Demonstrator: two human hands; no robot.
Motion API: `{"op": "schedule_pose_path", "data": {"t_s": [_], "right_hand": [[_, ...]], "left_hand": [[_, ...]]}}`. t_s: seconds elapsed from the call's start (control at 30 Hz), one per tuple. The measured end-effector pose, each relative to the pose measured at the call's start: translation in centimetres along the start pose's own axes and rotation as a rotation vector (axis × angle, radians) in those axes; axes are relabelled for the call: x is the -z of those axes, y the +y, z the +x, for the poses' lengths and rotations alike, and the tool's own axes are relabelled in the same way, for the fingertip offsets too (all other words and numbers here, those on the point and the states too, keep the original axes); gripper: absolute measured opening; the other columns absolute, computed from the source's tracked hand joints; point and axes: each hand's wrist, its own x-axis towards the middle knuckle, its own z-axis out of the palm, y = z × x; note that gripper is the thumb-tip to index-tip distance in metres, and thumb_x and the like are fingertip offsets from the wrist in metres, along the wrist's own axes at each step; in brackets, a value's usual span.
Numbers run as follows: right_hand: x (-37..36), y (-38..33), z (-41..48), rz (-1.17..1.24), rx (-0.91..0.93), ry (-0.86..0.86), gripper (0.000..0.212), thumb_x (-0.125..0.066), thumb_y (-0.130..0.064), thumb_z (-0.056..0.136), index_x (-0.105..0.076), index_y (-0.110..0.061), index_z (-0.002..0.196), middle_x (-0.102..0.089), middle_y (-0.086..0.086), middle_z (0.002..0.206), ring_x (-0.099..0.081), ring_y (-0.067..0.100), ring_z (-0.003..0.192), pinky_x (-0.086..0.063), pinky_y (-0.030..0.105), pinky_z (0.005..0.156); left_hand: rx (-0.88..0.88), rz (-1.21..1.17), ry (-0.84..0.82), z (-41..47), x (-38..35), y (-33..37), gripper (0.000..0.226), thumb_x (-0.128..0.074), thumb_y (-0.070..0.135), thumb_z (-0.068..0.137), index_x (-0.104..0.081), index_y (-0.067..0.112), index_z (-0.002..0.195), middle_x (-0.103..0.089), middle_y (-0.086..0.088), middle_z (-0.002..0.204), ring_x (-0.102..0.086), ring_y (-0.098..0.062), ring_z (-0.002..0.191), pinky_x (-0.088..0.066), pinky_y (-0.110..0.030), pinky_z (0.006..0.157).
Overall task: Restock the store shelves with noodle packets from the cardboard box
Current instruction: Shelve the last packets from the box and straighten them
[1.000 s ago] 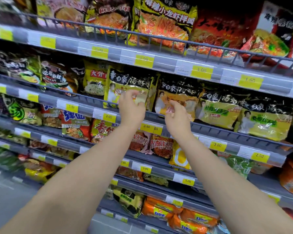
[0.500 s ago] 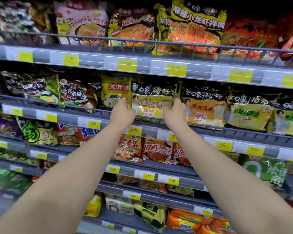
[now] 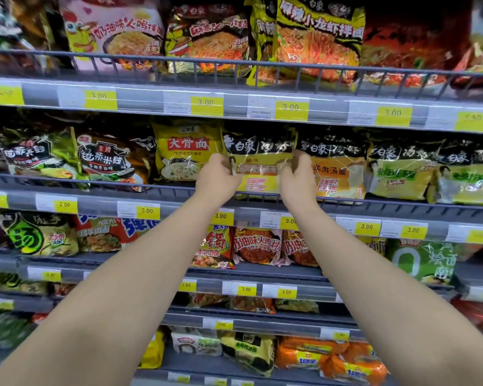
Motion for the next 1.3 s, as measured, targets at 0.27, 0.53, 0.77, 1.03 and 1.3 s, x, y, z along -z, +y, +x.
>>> {"op": "schedule_pose_path", "data": {"t_s": [0.27,0.53,0.77,1.03,1.3], "right_hand": [[0.6,0.8,0.5,-0.263,0.004,-0.024,0.029,-0.039,-0.018,0.095,-0.048,-0.007,0.121,-0.054,0.018,0.123,-0.055,0.035,0.102,-0.049,0.042,0.079],[0.5,0.4,0.9,-0.342,0.001,-0.122,0.040,-0.036,-0.021,0.097,-0.043,-0.004,0.132,-0.040,0.023,0.137,-0.040,0.037,0.129,-0.043,0.040,0.093],[1.5,-0.2,0.4,-0.323,0.017,-0.049,0.042,-0.042,-0.024,0.094,-0.047,-0.009,0.132,-0.038,0.013,0.132,-0.047,0.032,0.111,-0.041,0.033,0.082],[5.3,-5.0,-2.3,-0.099,0.341,0.135,0.027,-0.051,-0.035,0.091,-0.054,-0.022,0.067,-0.049,-0.012,0.060,-0.045,0.006,0.061,-0.036,0.029,0.059],[10.0,-11.1,0.6,-0.163,0.568,0.242,0.016,-0.048,-0.028,0.093,-0.058,-0.017,0.100,-0.057,-0.007,0.084,-0.051,0.007,0.074,-0.040,0.026,0.065]], "left_hand": [[-0.013,0.045,0.059,1.7,-0.6,-0.2,0.054,-0.067,0.032,0.084,-0.047,0.012,0.131,-0.064,-0.008,0.111,-0.062,-0.028,0.099,-0.053,-0.038,0.080],[-0.006,0.087,0.043,2.5,-0.2,-1.2,0.054,-0.068,0.029,0.084,-0.047,0.007,0.129,-0.067,-0.015,0.106,-0.062,-0.030,0.096,-0.046,-0.033,0.071],[-0.055,0.111,-0.047,1.5,1.1,-0.3,0.025,-0.060,0.022,0.089,-0.042,0.009,0.100,-0.051,0.000,0.076,-0.053,-0.025,0.078,-0.037,-0.029,0.063],[-0.350,0.189,-0.134,-1.4,4.7,7.3,0.010,-0.061,0.030,0.085,-0.065,0.020,0.087,-0.065,0.007,0.080,-0.064,-0.015,0.082,-0.053,-0.031,0.075],[-0.580,0.014,0.133,-1.0,8.4,14.3,0.007,-0.057,0.030,0.086,-0.061,0.026,0.090,-0.064,0.009,0.087,-0.063,-0.012,0.082,-0.049,-0.027,0.069]]}}
